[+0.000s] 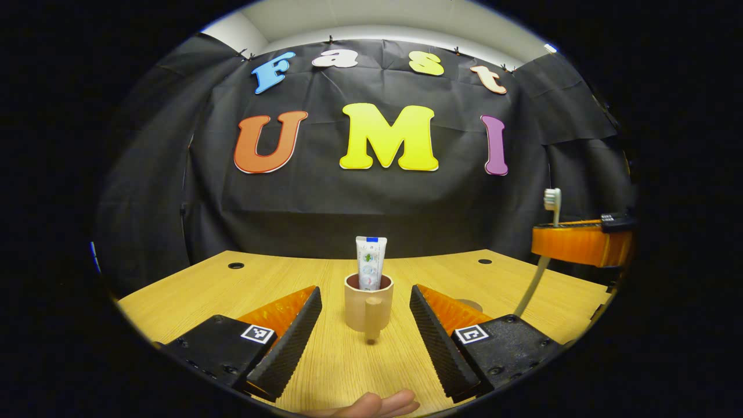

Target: Put the toothbrush and toothpaste on the desktop into the cup, then pick up the cup and place it on the coaster on the desktop.

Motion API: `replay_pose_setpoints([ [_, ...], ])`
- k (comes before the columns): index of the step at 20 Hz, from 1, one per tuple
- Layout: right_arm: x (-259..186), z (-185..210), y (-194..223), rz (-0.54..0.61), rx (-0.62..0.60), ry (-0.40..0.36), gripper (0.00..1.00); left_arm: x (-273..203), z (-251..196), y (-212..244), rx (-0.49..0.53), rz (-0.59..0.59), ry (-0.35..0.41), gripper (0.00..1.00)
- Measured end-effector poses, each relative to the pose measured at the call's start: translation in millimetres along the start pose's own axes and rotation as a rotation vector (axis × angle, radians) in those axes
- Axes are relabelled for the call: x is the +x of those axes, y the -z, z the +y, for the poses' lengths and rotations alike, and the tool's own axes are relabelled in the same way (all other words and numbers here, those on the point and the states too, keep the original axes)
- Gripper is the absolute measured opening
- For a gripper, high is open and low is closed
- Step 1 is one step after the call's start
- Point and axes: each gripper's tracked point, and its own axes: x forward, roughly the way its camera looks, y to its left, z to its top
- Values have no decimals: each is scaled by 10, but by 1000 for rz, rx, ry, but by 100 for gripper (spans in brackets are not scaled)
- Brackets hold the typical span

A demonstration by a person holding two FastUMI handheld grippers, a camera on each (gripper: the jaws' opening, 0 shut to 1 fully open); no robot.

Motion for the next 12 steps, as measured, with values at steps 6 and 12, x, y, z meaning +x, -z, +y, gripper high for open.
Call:
replay_pose_setpoints([
  [6,338,405,-650,-66,5,-50,1,-302,202,16,12,3,-56,97],
  [12,874,809,-1052,-83,14,-76,1,-448,175,-4,-15,-8,-38,97],
])
